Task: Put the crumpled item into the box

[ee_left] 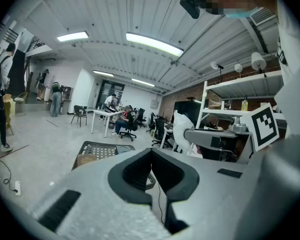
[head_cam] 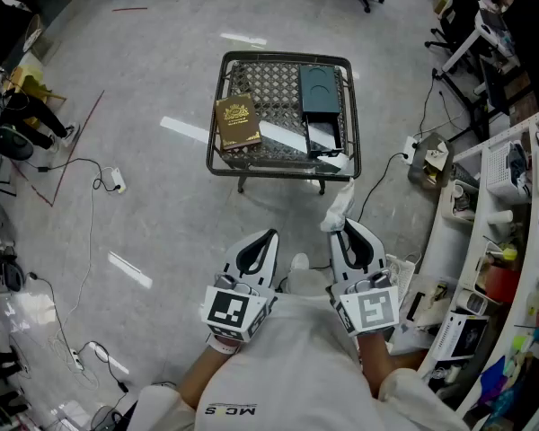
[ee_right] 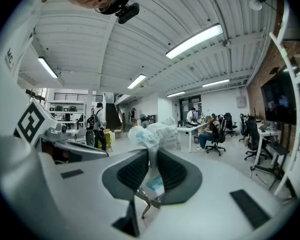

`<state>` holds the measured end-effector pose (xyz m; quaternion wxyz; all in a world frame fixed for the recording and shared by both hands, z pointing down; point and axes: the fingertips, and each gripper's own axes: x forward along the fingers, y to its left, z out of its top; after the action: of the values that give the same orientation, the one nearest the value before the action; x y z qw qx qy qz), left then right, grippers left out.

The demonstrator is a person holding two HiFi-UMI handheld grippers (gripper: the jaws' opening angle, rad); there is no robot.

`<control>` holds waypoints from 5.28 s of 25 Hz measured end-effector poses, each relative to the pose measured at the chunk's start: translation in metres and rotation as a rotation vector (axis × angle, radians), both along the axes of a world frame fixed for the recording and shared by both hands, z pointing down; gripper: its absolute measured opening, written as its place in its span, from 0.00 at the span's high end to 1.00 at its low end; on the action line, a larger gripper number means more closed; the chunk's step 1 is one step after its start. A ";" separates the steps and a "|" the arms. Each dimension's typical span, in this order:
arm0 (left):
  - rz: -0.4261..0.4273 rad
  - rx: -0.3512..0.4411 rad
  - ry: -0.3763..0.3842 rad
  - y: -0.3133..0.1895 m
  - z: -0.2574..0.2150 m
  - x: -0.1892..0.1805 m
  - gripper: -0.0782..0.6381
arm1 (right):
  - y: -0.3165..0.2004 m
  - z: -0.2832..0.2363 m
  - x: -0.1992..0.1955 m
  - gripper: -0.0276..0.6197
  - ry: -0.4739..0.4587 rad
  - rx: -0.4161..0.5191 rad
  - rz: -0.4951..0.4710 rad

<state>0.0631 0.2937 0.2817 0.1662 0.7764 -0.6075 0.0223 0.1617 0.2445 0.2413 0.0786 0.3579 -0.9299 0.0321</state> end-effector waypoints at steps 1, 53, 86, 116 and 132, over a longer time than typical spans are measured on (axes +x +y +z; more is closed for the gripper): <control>0.002 0.002 -0.003 -0.002 -0.001 0.002 0.86 | -0.001 0.000 0.002 0.85 -0.002 0.000 0.000; 0.164 -0.083 0.112 -0.213 0.015 -0.042 0.86 | -0.200 0.035 -0.021 0.84 -0.038 -0.112 0.163; 0.360 -0.077 0.122 -0.306 0.019 -0.136 0.86 | -0.282 0.047 -0.100 0.84 0.027 -0.109 0.400; 0.331 -0.221 0.008 -0.345 0.115 -0.131 0.86 | -0.350 0.255 -0.088 0.84 0.223 -0.381 0.329; 0.317 -0.333 0.073 -0.351 0.160 -0.119 0.86 | -0.366 0.363 -0.079 0.84 0.450 -0.536 0.213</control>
<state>-0.0557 -0.0571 0.4422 0.3081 0.8244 -0.4594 0.1201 0.0824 -0.1212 0.6041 0.3683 0.4175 -0.8055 0.2031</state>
